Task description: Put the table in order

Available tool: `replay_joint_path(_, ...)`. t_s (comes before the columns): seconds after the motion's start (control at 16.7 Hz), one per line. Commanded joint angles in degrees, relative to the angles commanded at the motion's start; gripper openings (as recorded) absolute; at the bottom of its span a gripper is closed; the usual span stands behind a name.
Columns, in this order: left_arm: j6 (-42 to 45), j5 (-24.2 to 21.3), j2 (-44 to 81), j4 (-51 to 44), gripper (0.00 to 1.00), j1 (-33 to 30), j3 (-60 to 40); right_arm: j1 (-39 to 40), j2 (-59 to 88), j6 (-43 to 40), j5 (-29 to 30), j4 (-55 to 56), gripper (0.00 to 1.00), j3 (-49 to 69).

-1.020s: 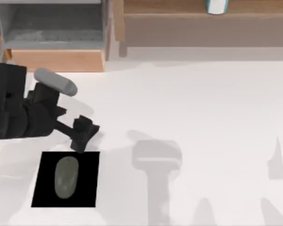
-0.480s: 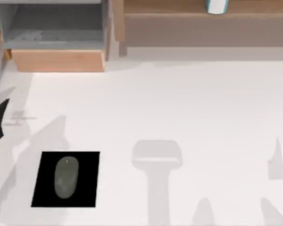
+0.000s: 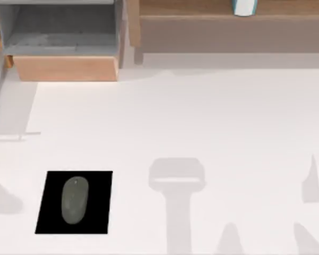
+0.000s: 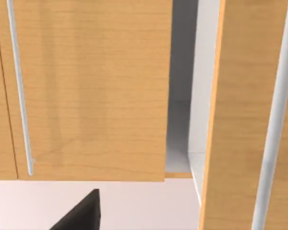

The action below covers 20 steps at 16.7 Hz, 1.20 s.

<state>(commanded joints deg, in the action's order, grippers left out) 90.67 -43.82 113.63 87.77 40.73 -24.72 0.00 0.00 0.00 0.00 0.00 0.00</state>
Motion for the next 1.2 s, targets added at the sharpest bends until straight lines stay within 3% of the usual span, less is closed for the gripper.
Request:
replay_joint_path(0.9, 0.41, 3.61, 2.23, -2.13, 1.00, -2.98, -4.83, 0.00, 0.00, 0.00, 0.00, 0.00, 1.00, 0.00)
replay_joint_path(1.2, 0.41, 3.61, 2.23, -2.13, 0.62, -2.98, -4.83, 0.00, 0.00, 0.00, 0.00, 0.00, 1.00, 0.00)
